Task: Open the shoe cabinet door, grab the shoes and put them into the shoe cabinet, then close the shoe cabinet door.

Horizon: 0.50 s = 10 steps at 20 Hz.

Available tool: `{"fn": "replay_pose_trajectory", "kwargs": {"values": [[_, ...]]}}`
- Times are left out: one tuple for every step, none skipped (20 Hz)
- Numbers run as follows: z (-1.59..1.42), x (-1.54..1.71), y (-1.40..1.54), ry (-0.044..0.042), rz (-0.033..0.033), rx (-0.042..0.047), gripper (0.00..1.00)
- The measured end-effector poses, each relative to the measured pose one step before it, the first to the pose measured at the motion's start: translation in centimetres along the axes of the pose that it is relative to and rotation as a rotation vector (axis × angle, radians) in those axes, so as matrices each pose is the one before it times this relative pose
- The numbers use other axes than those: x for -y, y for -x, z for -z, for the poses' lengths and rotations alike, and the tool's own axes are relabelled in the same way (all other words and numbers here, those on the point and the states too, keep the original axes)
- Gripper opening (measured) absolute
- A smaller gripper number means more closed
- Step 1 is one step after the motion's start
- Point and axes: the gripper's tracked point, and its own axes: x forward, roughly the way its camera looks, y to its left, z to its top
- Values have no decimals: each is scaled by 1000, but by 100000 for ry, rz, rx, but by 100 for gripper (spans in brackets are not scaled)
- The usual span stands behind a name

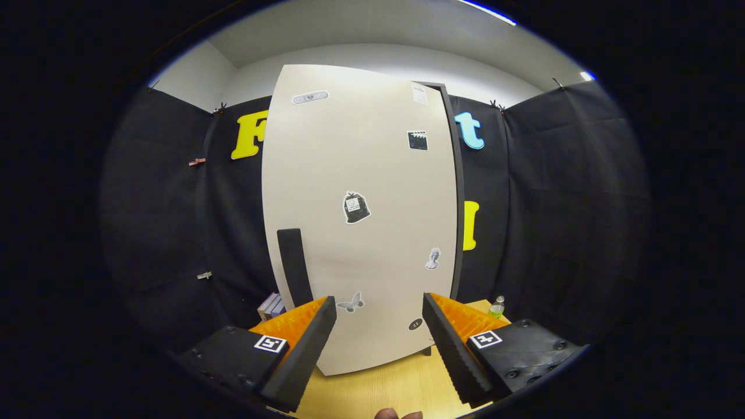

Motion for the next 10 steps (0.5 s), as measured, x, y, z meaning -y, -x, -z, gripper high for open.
{"fn": "replay_pose_trajectory", "kwargs": {"values": [[63,-38,29,279,-115,-78,98],[124,-216,185,191,-140,-74,98],[5,-26,-18,303,-55,-48,98],[46,-160,89,271,-60,-7,98],[15,-113,40,102,-85,-174,98],[-8,-105,-37,-19,-122,197,98],[-79,-72,-14,126,-105,83,98],[-5,-95,11,87,-64,212,98],[-82,9,17,357,51,238,98],[-163,-20,46,309,73,498,98]]}}
